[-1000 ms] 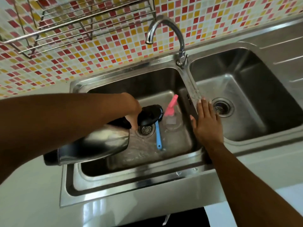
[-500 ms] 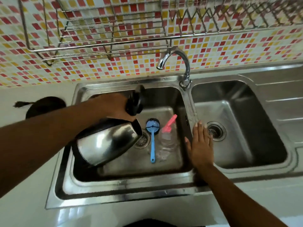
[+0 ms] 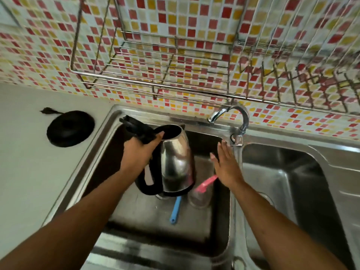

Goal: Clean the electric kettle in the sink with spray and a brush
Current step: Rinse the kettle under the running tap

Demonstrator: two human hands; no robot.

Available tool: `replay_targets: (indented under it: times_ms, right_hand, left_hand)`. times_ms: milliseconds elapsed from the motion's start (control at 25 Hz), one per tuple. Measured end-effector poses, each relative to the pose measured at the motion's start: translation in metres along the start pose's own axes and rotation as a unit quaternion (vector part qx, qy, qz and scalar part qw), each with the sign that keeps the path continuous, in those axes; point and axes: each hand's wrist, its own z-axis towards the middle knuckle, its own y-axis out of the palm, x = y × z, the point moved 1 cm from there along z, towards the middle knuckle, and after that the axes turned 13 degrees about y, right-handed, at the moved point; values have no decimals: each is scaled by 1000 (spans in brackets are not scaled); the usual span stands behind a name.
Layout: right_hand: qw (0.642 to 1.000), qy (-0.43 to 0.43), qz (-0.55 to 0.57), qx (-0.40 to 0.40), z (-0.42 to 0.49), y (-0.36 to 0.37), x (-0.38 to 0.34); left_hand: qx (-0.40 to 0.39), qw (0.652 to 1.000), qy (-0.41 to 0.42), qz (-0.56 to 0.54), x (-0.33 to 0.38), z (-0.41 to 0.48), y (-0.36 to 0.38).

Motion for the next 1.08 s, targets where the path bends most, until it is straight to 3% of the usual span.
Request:
replay_targets:
  times_ms: [40, 120, 240, 360, 400, 520, 600, 680, 760, 800, 840, 920, 1000, 1080]
  right_hand:
    - [998, -31, -59, 0, 1, 3, 5]
    - [998, -30, -61, 8, 3, 0, 5]
    - [992, 28, 122, -12, -6, -16, -33]
    - [948, 44, 309, -68, -19, -18, -101]
    - [947, 45, 318, -32, -21, -16, -118]
    - [949, -17, 265, 171, -34, -12, -143]
    - [947, -79, 235, 206, -46, 2, -131]
    - [941, 11, 302, 155, -45, 12, -103]
    - [894, 169, 411, 57, -27, 1, -87]
    - [876, 199, 438, 30, -15, -8, -88]
    - [873, 194, 447, 23, -8, -19, -96]
    - [907, 86, 410, 50, -10, -37, -123]
    - [910, -9, 403, 102, -25, -27, -130]
    - [894, 5, 434, 110, -44, -6, -108]
  left_hand:
    - [12, 1000, -5, -21, 0, 0, 3]
    - [28, 999, -11, -44, 0, 2, 7]
    - [45, 996, -31, -71, 1, 2, 14]
    - [56, 992, -42, -107, 5, -2, 26]
    - [63, 991, -44, -111, 8, -3, 30]
    - [92, 988, -42, -121, 17, -3, 38]
    - [93, 987, -44, -127, 22, 1, 41]
    - [85, 986, -46, -136, 24, 1, 42]
    - [72, 988, -35, -135, 25, -4, 44]
    - [64, 989, -23, -132, 27, -7, 46]
    - [57, 990, -10, -132, 28, -9, 48]
    - [57, 988, 18, -141, 32, -12, 51]
    - [61, 987, 36, -146, 32, -9, 51]
    - [59, 986, 38, -151, 30, -9, 45]
